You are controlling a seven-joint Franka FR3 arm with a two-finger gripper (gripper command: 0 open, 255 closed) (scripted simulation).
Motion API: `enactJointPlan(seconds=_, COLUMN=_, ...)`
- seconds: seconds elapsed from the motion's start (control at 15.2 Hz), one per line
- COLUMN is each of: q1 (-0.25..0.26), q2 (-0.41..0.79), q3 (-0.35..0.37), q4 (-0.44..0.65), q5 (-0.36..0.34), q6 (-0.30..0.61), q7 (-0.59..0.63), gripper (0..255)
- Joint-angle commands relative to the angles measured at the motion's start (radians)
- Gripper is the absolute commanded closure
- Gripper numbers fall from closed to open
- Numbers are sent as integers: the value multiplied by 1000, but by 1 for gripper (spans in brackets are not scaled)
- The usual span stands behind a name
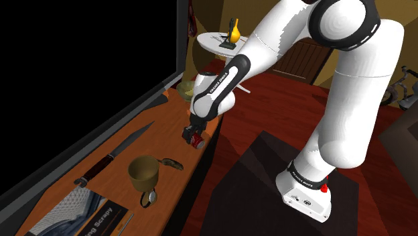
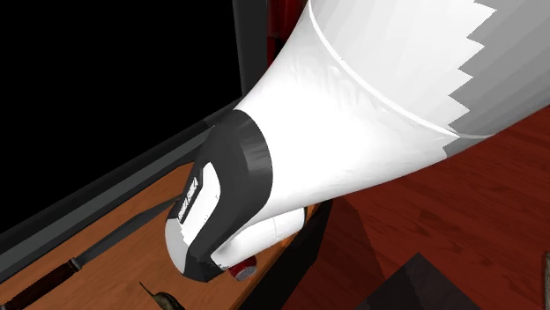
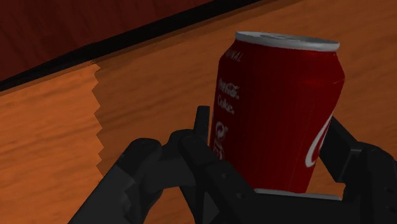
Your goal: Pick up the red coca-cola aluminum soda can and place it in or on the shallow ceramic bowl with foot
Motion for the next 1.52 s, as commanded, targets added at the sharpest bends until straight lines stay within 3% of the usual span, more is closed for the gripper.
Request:
enactJointPlan(seconds=0.0, q1=0, q2=1, q3=0, q4=-2, q5=0, q6=-1, q7=0, gripper=255)
enactJointPlan(seconds=0.46, q1=0, q2=1, q3=0, q4=-2, q5=0, q6=-1, q7=0, gripper=255)
enactJointPlan(seconds=1.45, q1=2, q2=-201, q3=-12, q4=-8, q5=-31, q6=-196, q7=45, gripper=255)
